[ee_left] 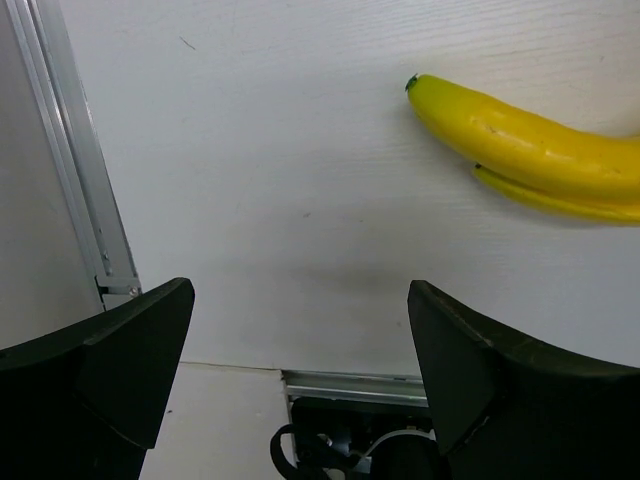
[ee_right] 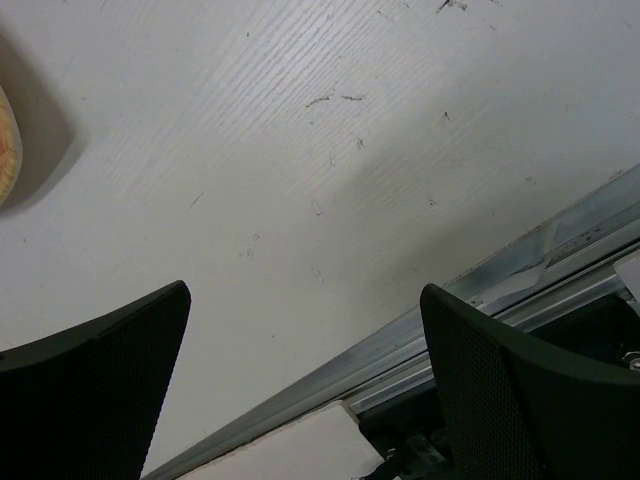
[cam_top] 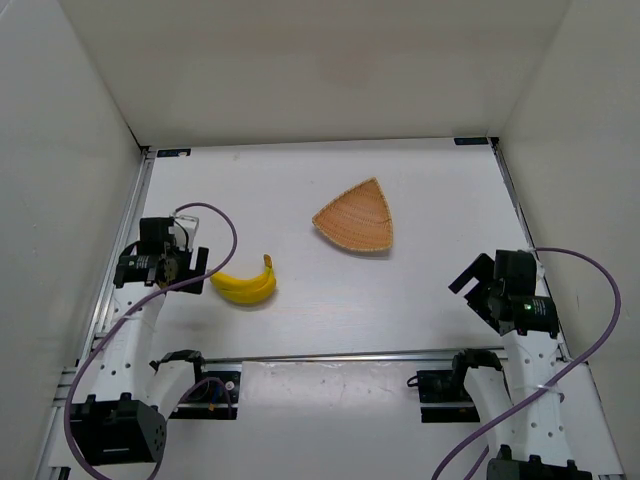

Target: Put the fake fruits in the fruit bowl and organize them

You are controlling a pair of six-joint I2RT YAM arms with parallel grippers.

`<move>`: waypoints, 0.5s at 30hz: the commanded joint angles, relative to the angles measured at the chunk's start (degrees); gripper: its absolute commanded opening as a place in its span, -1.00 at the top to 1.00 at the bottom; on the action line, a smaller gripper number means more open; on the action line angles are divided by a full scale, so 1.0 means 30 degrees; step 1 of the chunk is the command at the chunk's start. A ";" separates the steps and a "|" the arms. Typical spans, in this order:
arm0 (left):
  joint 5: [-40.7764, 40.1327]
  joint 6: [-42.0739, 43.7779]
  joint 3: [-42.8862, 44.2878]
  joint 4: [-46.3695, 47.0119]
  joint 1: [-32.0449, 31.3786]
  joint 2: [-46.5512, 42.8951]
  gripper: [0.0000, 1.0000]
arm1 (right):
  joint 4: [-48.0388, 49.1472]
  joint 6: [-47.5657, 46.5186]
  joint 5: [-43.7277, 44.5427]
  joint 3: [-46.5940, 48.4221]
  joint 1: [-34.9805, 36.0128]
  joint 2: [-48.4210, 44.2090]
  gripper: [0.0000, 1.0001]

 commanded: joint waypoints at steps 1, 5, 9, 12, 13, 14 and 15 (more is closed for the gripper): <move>0.0451 0.1093 0.0068 -0.0330 -0.0094 -0.0181 -1.00 | 0.0129 -0.0742 -0.0179 0.0575 -0.0017 0.0263 -1.00; 0.1531 0.3754 0.2810 -0.1264 -0.1231 0.1456 -1.00 | 0.0479 -0.2381 -0.0560 0.1307 -0.0017 0.1346 -1.00; 0.1771 0.4963 0.6977 -0.3460 -0.4393 0.4736 -1.00 | 0.1972 -0.3730 -0.1964 0.1542 -0.0017 0.1759 -1.00; 0.1771 0.5576 0.7365 -0.3757 -0.7616 0.6146 -1.00 | 0.2559 -0.3935 -0.2872 0.1542 -0.0017 0.2519 -1.00; 0.1568 0.5783 0.6843 -0.3496 -0.8349 0.6323 -1.00 | 0.2561 -0.3937 -0.2874 0.1542 -0.0017 0.2695 -1.00; 0.1566 0.5988 0.6373 -0.3001 -0.9023 0.6585 -1.00 | 0.2561 -0.3937 -0.3135 0.1542 -0.0017 0.2929 -1.00; 0.1305 0.6454 0.5296 -0.2677 -1.0074 0.6588 -1.00 | 0.2561 -0.3937 -0.3138 0.1542 -0.0017 0.2931 -1.00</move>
